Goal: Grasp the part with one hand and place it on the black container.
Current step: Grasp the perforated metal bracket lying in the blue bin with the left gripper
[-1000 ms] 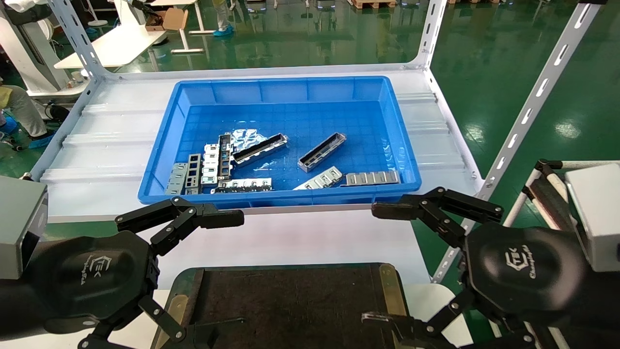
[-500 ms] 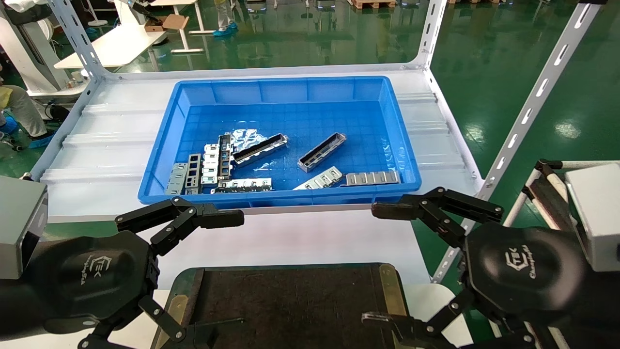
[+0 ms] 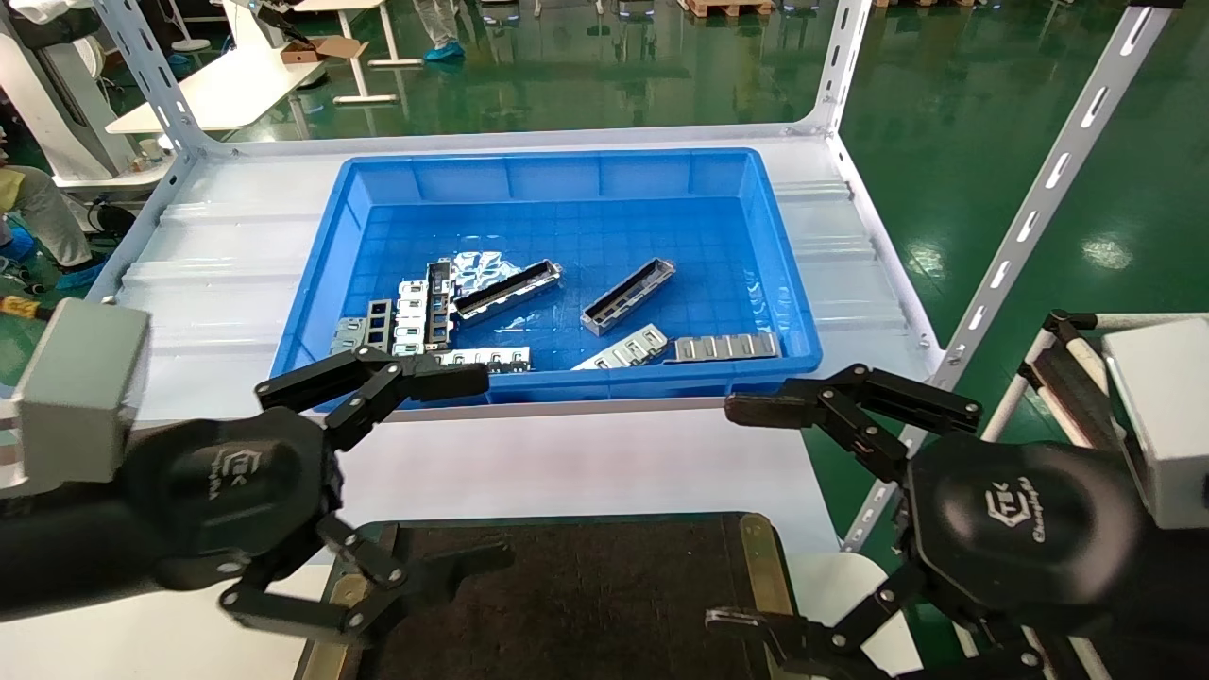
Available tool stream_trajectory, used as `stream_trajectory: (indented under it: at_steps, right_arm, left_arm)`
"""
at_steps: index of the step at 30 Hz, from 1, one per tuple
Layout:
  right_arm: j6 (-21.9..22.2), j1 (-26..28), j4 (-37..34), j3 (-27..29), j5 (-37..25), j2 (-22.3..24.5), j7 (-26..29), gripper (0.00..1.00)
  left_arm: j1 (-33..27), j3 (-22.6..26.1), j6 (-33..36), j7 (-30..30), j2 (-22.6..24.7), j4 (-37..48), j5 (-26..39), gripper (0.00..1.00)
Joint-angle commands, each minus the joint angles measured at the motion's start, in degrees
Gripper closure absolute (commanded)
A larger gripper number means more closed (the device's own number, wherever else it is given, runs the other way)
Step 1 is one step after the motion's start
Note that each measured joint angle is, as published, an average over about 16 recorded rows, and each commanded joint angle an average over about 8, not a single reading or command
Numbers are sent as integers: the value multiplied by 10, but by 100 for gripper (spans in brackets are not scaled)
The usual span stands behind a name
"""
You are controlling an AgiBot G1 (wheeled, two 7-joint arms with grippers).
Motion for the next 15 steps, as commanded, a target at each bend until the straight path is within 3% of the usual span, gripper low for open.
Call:
stream_trajectory:
  at_steps: [1,15]
  right_arm:
    - [0,0,0,0,0,0,0,0]
    - [0,0,0,0,0,0,0,0]
  left_arm:
    - [-2,3,-11,0,8,-1,6,0]
    - [-65,47,-98,-1,96,48,100,0]
